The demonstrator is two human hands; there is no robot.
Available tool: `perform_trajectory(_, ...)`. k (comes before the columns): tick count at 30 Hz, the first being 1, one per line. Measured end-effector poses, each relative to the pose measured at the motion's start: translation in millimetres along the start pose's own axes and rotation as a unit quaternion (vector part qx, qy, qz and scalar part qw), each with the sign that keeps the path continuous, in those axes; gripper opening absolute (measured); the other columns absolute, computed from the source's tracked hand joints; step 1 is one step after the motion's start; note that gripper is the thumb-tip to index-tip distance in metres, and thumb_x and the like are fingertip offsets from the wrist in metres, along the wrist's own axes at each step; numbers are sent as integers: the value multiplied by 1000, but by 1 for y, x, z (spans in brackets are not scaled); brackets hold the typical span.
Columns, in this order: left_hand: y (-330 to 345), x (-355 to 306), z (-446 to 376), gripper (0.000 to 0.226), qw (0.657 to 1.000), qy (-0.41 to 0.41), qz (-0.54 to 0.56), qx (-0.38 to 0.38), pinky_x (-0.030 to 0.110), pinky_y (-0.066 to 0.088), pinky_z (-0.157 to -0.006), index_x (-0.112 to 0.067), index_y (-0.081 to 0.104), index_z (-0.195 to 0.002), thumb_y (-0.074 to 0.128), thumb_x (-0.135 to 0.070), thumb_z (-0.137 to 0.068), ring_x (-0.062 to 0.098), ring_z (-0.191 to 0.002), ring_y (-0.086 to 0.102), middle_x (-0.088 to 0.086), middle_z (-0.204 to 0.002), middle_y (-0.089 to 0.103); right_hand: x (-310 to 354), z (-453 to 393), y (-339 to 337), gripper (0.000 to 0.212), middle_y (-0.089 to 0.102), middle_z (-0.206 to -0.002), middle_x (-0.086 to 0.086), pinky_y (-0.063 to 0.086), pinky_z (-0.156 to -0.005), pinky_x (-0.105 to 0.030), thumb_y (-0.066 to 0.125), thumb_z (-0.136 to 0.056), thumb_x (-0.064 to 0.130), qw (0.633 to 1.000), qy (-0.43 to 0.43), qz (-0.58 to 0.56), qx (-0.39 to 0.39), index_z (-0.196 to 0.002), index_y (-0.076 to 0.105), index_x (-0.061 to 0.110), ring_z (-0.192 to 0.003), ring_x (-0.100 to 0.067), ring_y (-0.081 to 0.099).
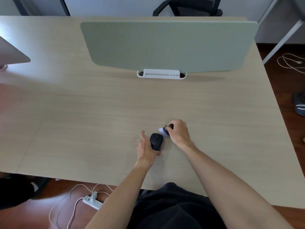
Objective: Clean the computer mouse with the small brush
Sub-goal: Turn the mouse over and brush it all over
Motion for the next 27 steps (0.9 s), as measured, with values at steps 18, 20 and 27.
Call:
perform_trajectory(18, 2, 2, -3, 102, 1000, 26, -17, -5, 31, 45, -79, -13, 27, -139, 89, -11, -58, 34, -109, 57, 15, -114, 61, -12, 20, -3, 33, 44, -58, -6, 29, -49, -31, 65, -80, 16, 998, 39, -30, -31, -56, 44, 8, -56, -24, 39)
perform_trajectory(20, 2, 3, -3, 98, 998, 44, -36, -6, 29, 41, -77, -13, 28, -137, 89, -16, -60, 33, -107, 57, 13, -112, 62, -10, 22, -5, 25, 53, -66, -6, 35, -52, -32, 63, -80, 15, 999, 7, -5, -53, -61, 50, 6, -63, -26, 46)
perform_trajectory(27, -11, 18, -14, 112, 978, 133, -155, 46, 43, 37, -106, -25, 27, -147, 91, -20, -55, 33, -138, 27, 12, -151, 25, -10, 39, 1, 27, 47, -54, 0, 31, -50, -23, 66, -77, 19, 995, -38, -94, 11, -60, 55, 2, -54, -12, 38)
Point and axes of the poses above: each hand's wrist, its own z-axis away from the middle knuckle, its own y-axis out of the palm, x = y × z, the point moved 3 cm from there along -z, towards the middle knuckle
